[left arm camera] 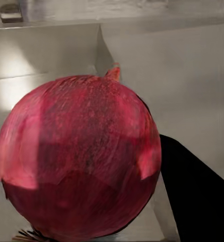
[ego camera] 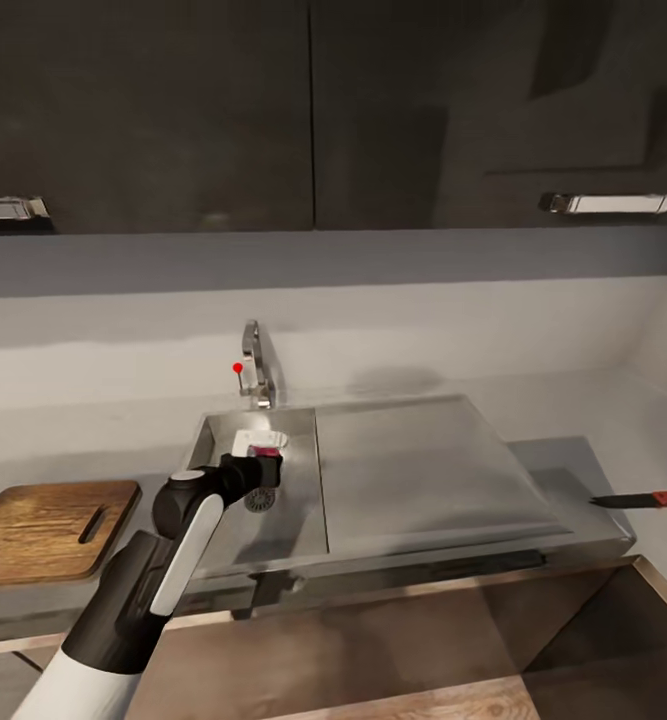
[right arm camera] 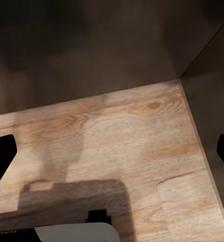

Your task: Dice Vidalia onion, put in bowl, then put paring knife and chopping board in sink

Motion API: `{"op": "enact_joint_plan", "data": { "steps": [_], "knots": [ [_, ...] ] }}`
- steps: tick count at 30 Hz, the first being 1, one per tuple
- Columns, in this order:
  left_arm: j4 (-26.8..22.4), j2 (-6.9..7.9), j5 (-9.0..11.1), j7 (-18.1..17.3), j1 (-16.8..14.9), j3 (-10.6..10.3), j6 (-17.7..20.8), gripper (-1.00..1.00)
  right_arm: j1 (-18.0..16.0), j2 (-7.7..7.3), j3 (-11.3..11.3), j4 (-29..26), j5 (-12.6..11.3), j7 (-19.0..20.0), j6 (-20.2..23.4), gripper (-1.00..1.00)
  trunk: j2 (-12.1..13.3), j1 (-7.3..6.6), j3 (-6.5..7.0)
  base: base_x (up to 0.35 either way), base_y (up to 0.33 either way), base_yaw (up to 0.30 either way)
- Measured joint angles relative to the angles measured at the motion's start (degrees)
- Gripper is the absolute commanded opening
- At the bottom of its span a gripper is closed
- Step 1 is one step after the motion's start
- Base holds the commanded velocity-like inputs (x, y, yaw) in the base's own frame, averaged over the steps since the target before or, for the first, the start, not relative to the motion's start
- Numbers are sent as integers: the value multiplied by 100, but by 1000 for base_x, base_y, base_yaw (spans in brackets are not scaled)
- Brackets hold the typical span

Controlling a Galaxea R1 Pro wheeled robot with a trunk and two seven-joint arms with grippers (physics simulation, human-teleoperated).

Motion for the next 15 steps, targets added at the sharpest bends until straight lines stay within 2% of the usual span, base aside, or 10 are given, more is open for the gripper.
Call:
{"op": "enact_joint_plan", "data": {
  "steps": [4,10,15],
  "knots": [
    [-1,0,3,-13,26,-17,-422,-100,0,3,0,5,3,-5,-193,100,0,0,37,0,0,0],
    [0,8,3,-7,123,-34,-1658,-100,0,8,0,14,5,-7,-315,100,0,0,92,0,0,0],
    [-6,8,5,-19,147,-41,-1898,-100,1,9,0,15,6,-5,-332,100,0,0,138,0,0,0]
  ]
}}
